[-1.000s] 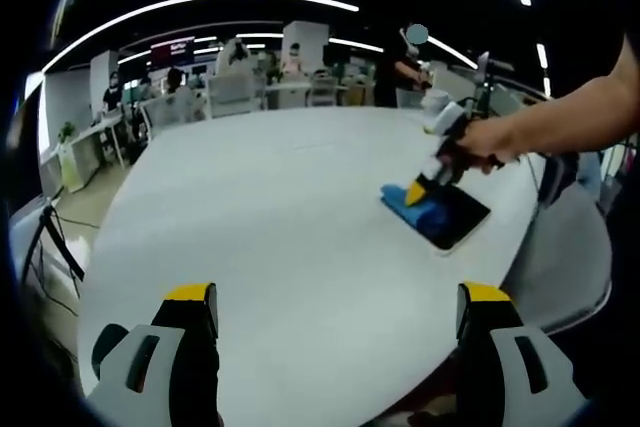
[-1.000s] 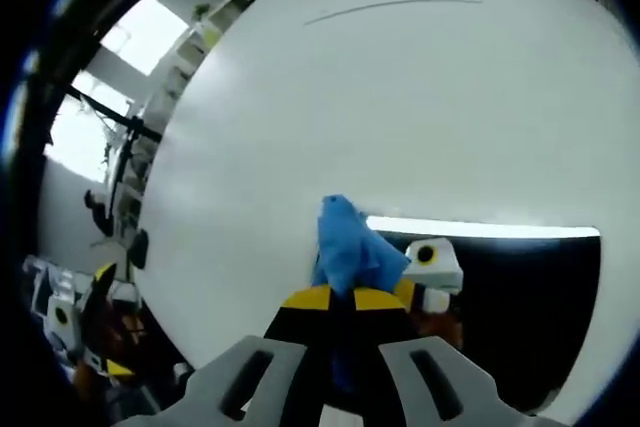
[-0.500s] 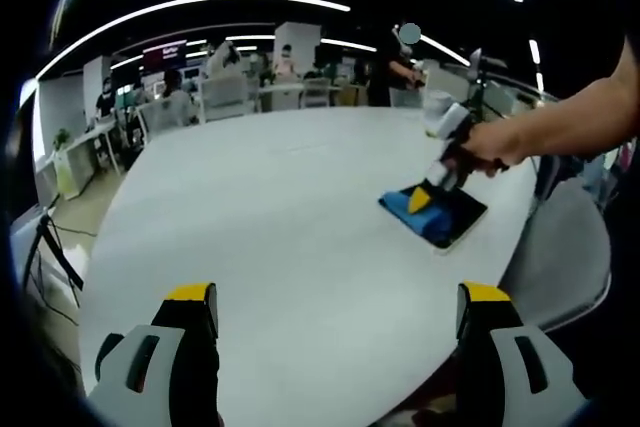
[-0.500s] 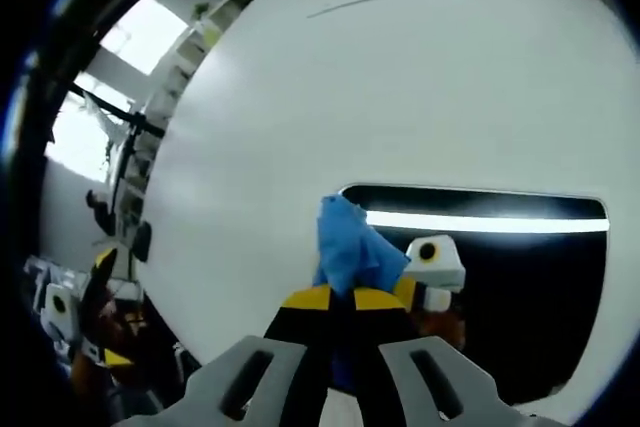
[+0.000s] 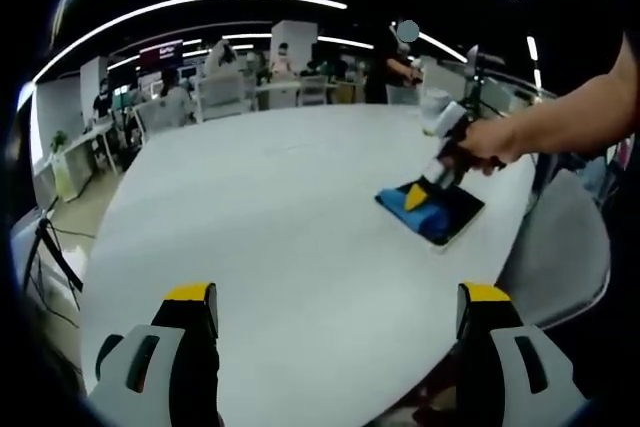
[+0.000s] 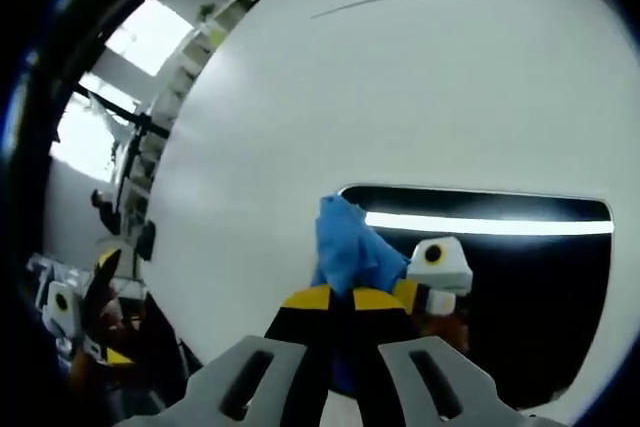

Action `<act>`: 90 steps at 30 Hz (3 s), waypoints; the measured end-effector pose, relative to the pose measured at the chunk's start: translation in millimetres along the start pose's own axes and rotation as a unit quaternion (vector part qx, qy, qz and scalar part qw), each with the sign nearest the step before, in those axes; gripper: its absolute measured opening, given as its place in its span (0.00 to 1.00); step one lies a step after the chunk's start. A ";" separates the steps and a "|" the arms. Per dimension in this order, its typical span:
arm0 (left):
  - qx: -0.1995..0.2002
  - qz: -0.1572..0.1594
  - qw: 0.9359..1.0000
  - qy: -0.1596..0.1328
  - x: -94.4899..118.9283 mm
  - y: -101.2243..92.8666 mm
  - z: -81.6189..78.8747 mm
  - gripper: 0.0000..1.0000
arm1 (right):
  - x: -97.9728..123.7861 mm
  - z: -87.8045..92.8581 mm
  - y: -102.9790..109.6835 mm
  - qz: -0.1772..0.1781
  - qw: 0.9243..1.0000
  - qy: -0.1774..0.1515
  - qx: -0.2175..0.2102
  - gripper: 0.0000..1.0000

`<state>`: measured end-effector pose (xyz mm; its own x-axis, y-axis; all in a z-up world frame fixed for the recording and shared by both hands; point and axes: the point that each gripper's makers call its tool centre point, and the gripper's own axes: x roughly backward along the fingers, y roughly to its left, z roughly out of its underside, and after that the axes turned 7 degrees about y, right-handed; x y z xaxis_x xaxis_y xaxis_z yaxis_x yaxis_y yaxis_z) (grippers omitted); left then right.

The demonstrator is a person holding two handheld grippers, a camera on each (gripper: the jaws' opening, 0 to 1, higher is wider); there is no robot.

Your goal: Wipe the mirror surface with the cleaning cloth until all visible marks leave the cleaned area.

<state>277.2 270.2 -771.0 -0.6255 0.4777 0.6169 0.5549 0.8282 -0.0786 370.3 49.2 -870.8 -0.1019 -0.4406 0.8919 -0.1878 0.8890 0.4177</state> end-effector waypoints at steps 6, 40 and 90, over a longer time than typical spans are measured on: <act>0.001 -0.002 1.000 -0.003 -5.6 -11.1 -5.7 0.99 | 8.3 5.9 -15.3 0.005 1.000 0.002 0.009 0.00; -0.010 -0.052 0.999 -0.007 -27.7 -68.6 -34.0 0.99 | 61.0 30.8 -118.6 -0.007 1.000 0.007 0.010 0.00; -0.022 0.017 1.000 -0.010 -48.5 -60.2 -47.2 0.99 | 87.7 41.4 -168.8 0.064 0.997 0.006 -0.048 0.00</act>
<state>300.1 183.3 -759.2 -0.6164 0.5119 0.5983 0.5999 0.7975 -0.0642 352.6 -144.6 -870.3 -0.1073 -0.3212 0.9409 -0.0787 0.9461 0.3141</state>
